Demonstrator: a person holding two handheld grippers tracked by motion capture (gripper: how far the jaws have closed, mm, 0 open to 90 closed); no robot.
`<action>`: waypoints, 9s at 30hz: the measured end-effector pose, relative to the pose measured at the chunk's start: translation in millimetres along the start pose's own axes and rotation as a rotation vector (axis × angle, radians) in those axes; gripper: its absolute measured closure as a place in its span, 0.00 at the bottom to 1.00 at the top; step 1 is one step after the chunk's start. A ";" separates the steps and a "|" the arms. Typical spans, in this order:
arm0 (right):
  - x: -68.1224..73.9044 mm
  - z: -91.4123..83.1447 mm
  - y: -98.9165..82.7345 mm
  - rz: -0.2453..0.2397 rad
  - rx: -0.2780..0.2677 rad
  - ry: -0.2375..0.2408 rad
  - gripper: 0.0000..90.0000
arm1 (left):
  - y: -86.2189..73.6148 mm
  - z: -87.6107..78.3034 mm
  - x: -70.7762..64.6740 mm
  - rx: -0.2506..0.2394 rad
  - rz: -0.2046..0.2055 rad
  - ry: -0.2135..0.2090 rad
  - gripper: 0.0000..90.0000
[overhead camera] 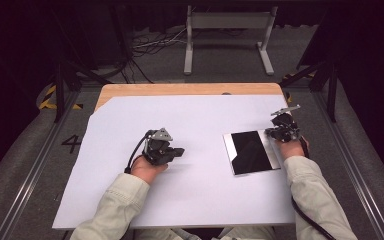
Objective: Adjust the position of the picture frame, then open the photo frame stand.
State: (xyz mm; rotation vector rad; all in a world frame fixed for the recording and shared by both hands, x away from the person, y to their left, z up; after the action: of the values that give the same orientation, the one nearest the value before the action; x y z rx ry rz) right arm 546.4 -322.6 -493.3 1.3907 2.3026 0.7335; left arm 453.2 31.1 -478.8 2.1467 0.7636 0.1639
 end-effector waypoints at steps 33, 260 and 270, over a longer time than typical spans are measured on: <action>203.1 23.0 39.0 -0.424 0.015 0.322 1.00 | -4.0 -8.9 20.4 -0.022 -0.076 -0.001 1.00; 194.2 -105.6 -45.9 -0.481 -0.188 0.617 1.00 | -26.0 -53.4 34.9 -0.062 0.090 0.012 0.80; 194.6 -106.7 -42.3 -0.443 -0.232 0.623 1.00 | -26.1 -53.2 34.7 -0.061 0.090 0.011 0.80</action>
State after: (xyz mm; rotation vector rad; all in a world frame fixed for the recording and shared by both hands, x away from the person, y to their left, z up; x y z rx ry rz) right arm 370.1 -192.3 -438.8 0.5522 2.7149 1.3641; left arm 449.6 98.9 -468.9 2.1251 0.6602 0.2436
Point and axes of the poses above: each handheld gripper's, and its own axes: z roughly forward along the jaws, y roughly out of its top, x roughly to its left, the point moved 9 cm from there along z, roughly forward along the jaws, and after that the axes turned 3 degrees about y, right-handed, at the moved point
